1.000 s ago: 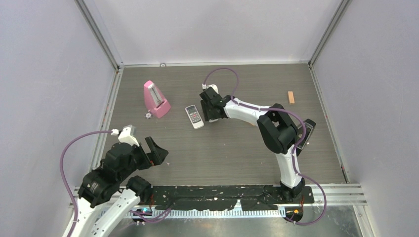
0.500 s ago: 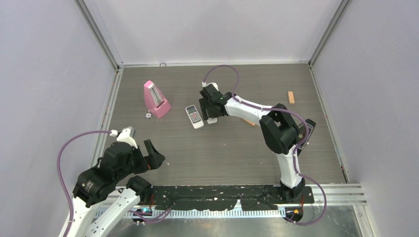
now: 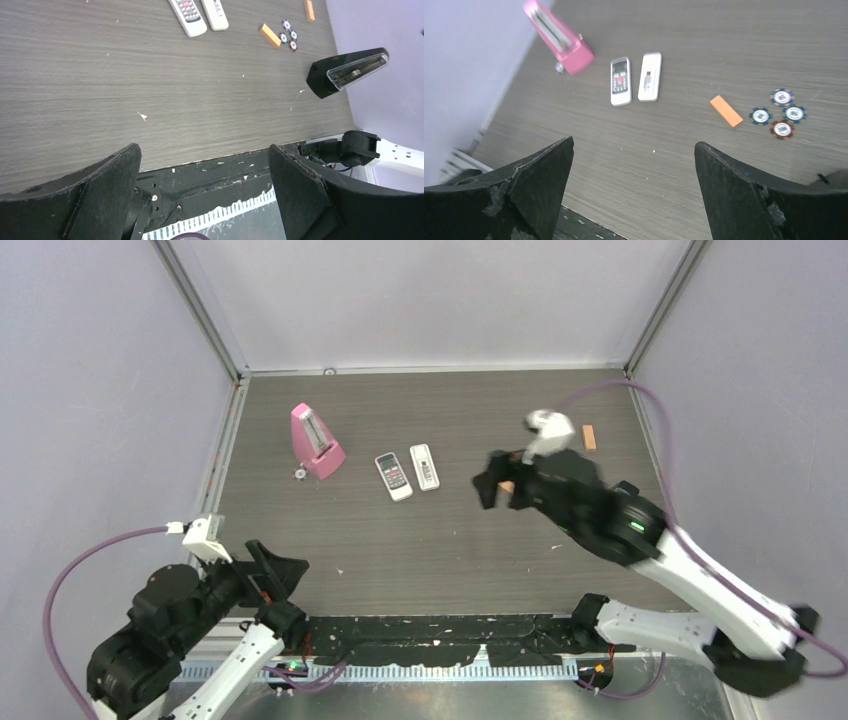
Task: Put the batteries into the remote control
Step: Reset both arms
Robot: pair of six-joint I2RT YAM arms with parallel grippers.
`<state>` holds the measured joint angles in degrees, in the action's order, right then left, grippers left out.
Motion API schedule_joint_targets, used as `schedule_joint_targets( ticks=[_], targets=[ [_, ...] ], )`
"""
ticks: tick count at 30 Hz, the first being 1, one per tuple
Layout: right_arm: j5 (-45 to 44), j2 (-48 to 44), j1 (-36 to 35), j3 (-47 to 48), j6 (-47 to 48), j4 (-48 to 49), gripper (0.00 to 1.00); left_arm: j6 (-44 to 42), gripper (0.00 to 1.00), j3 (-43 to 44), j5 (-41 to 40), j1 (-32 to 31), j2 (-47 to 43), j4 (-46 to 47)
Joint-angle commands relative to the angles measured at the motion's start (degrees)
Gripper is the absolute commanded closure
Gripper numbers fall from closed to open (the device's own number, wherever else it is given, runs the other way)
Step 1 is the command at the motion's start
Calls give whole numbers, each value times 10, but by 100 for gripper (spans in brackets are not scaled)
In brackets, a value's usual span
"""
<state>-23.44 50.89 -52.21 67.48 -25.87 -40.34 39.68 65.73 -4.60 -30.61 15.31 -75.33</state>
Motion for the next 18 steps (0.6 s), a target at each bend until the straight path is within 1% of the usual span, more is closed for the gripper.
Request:
schedule_joint_targets(
  ticks=[1, 2, 4, 6, 12, 18],
  targets=[
    [-69, -168, -4, 16, -60, -151, 5, -27, 0, 35, 4, 2, 5, -1],
    [-75, -209, -4, 26, -67, -161, 5, -28, 0, 39, -1, 2, 5, 0],
    [-82, -257, -4, 71, -71, -184, 5, -30, 0, 48, -11, 2, 6, -1],
    [-88, -288, -4, 102, -73, -200, 5, -33, 0, 60, -20, 2, 6, -1],
    [-96, -315, -4, 169, -74, -228, 5, -39, 0, 78, -52, 2, -11, -1],
    [-88, -323, -3, 181, -69, -218, 5, -38, 0, 81, -62, 2, -23, -5]
  ],
)
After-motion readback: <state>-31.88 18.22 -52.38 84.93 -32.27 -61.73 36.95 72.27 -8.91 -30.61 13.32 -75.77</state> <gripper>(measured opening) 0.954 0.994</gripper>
